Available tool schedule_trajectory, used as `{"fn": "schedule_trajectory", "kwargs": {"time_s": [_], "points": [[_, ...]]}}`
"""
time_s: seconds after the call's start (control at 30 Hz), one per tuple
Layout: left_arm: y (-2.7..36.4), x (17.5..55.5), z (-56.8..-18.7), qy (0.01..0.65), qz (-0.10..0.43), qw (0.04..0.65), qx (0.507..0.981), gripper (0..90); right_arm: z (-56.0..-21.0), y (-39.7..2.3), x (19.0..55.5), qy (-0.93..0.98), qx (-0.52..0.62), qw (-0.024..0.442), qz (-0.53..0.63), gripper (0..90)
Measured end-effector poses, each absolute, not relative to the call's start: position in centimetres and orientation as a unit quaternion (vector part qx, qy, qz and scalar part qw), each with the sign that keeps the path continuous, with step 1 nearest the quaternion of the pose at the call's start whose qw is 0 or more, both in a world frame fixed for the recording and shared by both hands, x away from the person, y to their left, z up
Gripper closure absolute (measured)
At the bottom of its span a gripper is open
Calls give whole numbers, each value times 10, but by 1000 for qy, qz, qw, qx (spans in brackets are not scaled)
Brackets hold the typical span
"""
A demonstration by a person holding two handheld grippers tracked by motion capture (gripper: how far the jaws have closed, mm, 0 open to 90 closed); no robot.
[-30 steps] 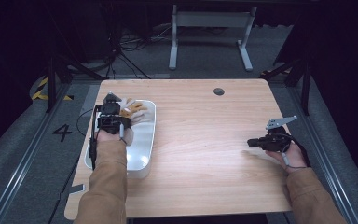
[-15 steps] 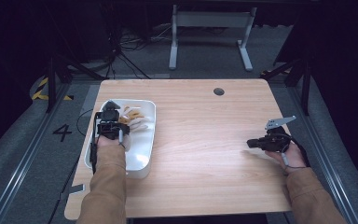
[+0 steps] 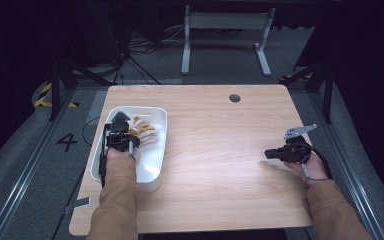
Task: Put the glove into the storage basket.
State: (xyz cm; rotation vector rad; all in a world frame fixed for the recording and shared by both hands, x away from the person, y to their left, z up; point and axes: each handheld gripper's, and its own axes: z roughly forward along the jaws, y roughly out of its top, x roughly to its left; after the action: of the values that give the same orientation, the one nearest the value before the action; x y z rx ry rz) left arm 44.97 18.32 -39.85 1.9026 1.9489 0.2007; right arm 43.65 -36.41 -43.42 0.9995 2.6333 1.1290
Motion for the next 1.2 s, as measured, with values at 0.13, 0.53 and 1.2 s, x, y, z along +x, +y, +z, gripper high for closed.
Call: {"fn": "schedule_trajectory", "kwargs": {"time_s": [0.13,0.53,1.2], "points": [[183,450,-401,700,66,192,684,655,-434,-364,437,867,328,53,372,851],[184,452,-409,706,52,173,685,634,-435,-364,437,867,329,53,372,847],[189,458,-417,704,-9,167,690,276,-437,-364,437,866,333,52,369,828]]}}
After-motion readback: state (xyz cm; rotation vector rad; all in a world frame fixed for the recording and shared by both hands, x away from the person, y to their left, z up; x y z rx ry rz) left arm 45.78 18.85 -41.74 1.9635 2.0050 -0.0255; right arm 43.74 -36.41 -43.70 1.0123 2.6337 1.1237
